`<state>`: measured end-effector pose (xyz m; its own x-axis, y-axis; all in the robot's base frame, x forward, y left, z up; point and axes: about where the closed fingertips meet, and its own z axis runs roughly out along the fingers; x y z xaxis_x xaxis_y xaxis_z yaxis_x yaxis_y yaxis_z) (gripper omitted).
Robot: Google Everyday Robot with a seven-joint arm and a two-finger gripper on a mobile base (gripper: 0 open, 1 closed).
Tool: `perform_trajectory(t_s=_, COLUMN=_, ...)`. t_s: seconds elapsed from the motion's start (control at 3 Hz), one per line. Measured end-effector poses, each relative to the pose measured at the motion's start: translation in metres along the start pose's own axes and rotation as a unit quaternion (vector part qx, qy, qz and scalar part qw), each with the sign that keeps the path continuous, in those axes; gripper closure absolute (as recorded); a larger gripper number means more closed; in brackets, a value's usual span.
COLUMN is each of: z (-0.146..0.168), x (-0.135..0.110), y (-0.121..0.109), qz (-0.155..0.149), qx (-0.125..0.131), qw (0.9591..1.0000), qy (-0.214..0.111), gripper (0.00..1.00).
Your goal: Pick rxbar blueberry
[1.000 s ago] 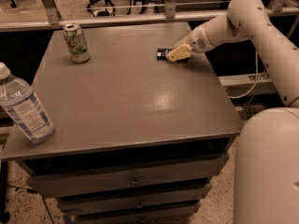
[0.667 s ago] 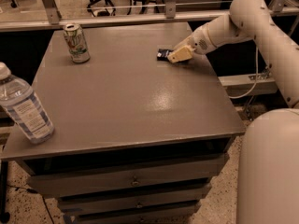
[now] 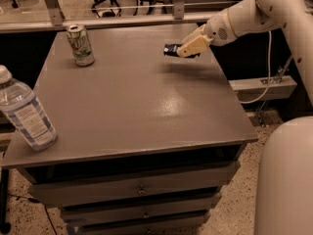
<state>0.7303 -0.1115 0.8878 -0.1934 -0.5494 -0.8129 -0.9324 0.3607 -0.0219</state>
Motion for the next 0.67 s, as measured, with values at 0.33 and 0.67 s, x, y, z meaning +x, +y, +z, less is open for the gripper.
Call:
perform_trajectory(t_s=0.33, z=-0.0211, x=-0.0271, y=0.0109, qz=-0.007, qx=-0.021, qw=0.9991, qy=-0.035, gripper=1.00)
perform_trajectory(t_s=0.67, z=-0.0238, x=-0.0323, y=0.0116, qz=-0.010, qx=-0.022, qw=0.9989, qy=-0.040, gripper=1.00)
